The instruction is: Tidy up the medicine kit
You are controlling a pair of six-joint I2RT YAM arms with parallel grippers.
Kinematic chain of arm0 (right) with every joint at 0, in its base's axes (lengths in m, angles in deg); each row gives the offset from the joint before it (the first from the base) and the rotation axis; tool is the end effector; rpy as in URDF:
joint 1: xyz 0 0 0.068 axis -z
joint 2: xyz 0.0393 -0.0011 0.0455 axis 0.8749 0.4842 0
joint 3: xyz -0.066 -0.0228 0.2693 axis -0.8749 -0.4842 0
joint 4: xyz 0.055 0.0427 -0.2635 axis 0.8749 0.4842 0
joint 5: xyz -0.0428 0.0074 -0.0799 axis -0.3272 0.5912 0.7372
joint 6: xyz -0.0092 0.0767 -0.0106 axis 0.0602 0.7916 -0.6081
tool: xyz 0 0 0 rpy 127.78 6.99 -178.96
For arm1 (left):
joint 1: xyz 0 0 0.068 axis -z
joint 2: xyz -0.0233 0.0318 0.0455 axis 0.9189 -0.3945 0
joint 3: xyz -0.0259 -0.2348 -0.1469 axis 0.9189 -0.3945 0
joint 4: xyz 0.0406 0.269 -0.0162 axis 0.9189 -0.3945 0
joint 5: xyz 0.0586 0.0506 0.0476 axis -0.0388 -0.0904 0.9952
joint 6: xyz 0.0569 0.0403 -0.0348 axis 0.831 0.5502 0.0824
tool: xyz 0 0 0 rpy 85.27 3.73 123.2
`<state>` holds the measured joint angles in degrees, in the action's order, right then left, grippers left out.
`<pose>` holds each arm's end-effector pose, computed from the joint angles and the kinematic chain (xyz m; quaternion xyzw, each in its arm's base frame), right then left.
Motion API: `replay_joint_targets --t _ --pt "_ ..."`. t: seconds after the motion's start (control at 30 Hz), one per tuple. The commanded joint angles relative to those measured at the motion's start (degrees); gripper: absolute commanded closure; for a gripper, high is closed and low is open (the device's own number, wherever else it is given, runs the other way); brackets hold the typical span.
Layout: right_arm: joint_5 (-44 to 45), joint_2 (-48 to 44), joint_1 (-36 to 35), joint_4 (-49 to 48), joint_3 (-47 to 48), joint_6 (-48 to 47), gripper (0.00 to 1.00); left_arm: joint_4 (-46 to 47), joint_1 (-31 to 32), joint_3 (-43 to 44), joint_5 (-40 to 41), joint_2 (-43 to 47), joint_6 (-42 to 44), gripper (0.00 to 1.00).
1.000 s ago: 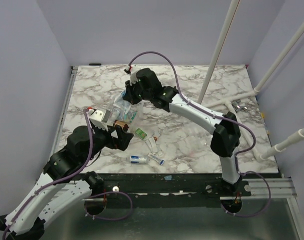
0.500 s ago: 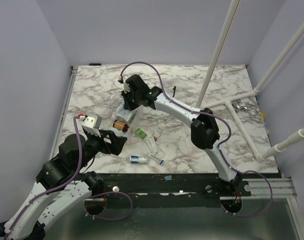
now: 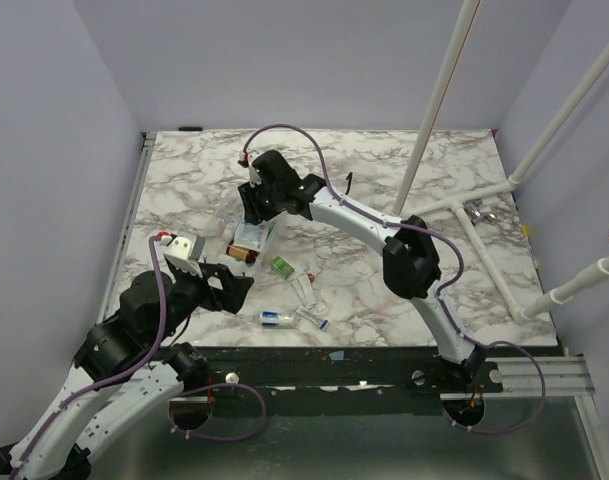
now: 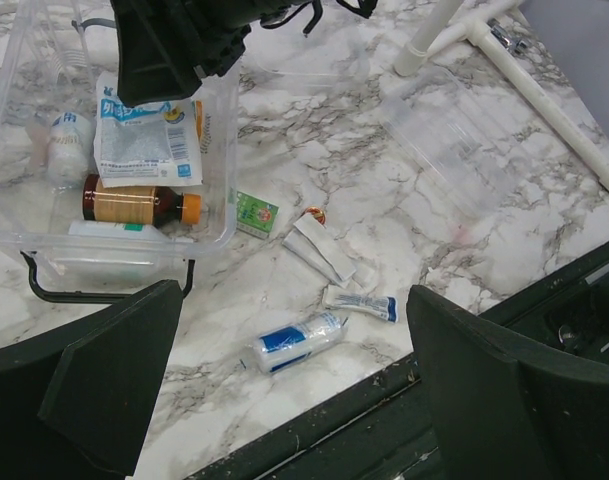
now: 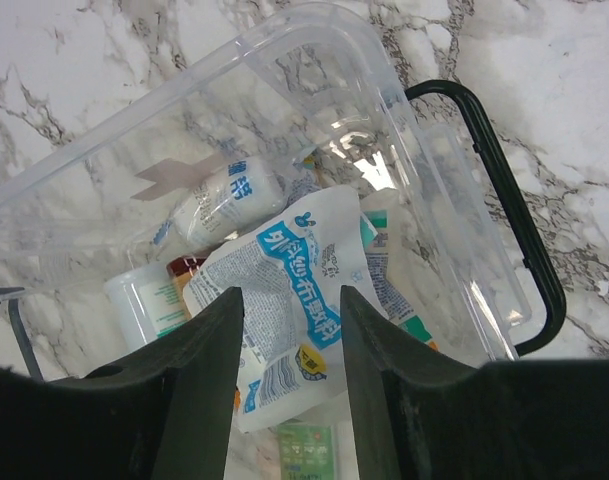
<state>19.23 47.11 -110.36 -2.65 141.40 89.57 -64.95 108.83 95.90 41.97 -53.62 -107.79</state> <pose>0.3717 0.4443 0.2234 -0.3091 0.8529 0.2596 0.3312 0.0863 -0.0640 0.3325 0.0763 0.7993 -0.2742 0.5293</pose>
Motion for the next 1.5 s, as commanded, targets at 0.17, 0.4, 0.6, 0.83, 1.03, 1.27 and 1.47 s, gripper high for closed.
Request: replay_joint_targets --t 0.17,0.4,0.6,0.83,1.03,1.27,1.47 --pt "8.04 -16.89 -0.51 -7.06 -10.47 1.6 0.49 0.24 -0.23 -1.54 1.51 1.5 1.22 0.02" --pt "15.36 -30.08 -0.51 -9.61 -24.19 2.67 0.46 1.91 -0.16 -2.31 0.13 1.23 1.77 0.02" --pt "18.72 -40.02 -0.52 -9.32 -35.78 3.35 0.45 3.07 -0.23 -3.03 -0.4 0.53 1.78 0.02" --pt "27.92 -49.15 -0.52 -4.43 -47.49 4.69 0.4 5.55 -0.19 -4.7 -2.85 -1.4 1.18 0.02" --pt "32.38 -52.2 0.91 -0.67 -55.14 7.28 0.37 8.67 -0.24 -7.11 -5.16 -2.87 -0.37 0.02" --pt "32.31 -52.43 6.45 2.82 -60.55 10.93 0.37 11.43 -0.25 -8.37 -8.72 -6.88 -0.84 0.02" --pt "31.11 -51.97 12.03 1.61 -64.54 12.56 0.37 14.75 -0.29 -10.38 -11.91 -10.48 -2.65 0.02"
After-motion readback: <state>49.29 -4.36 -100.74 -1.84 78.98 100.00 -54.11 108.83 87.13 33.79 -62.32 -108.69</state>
